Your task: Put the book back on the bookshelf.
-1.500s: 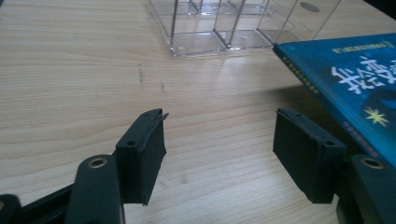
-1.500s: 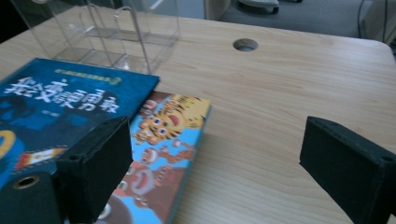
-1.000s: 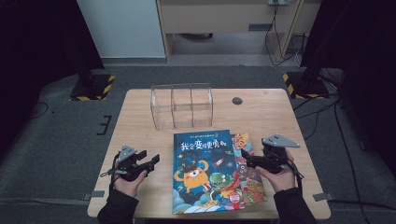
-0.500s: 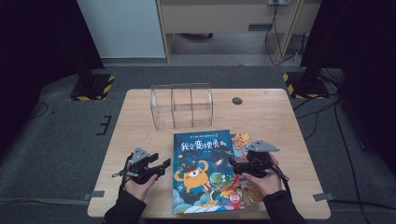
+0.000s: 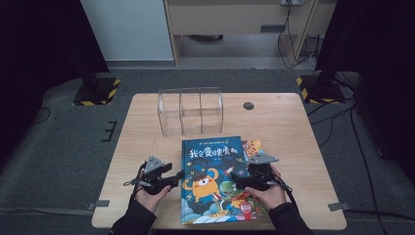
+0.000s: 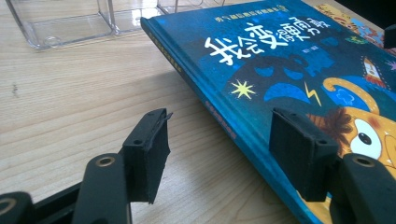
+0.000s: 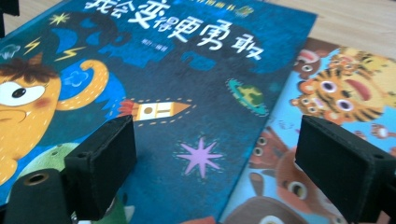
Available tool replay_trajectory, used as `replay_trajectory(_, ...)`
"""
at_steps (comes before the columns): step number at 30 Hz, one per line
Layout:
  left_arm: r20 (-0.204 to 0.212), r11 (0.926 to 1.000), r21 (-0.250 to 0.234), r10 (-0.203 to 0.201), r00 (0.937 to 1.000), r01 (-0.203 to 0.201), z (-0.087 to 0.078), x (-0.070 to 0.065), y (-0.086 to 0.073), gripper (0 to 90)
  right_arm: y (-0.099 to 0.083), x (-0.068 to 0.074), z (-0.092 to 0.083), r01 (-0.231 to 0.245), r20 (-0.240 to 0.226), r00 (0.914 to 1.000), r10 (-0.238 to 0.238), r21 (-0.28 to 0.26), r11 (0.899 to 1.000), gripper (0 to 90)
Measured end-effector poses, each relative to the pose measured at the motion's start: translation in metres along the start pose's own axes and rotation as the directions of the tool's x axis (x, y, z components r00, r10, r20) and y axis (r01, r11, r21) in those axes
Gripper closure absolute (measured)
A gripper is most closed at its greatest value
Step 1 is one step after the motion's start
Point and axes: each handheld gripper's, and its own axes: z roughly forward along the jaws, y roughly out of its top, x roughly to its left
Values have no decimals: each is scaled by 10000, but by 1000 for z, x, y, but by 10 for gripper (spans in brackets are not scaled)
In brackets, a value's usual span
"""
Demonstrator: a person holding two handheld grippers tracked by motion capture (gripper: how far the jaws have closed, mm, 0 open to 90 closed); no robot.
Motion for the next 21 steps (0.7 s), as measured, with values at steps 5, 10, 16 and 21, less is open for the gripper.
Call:
replay_trajectory(5,114,10000,68,-10,9999,9,1,-1,-1,369,0,0,0,-114,-266,9996,115,24,9999,192)
replay_trajectory(10,287,10000,80,-13,9996,10,3,-4,-1,371,0,3,1,-201,-541,9983,207,109,9997,206)
replay_trajectory(16,466,9999,126,36,9989,-41,4,-5,-1,370,1,3,2,-204,-518,9984,209,105,9997,199)
replay_trajectory(21,595,9998,174,31,9982,-42,3,-4,-2,366,1,5,3,-219,-494,9985,227,169,9996,187)
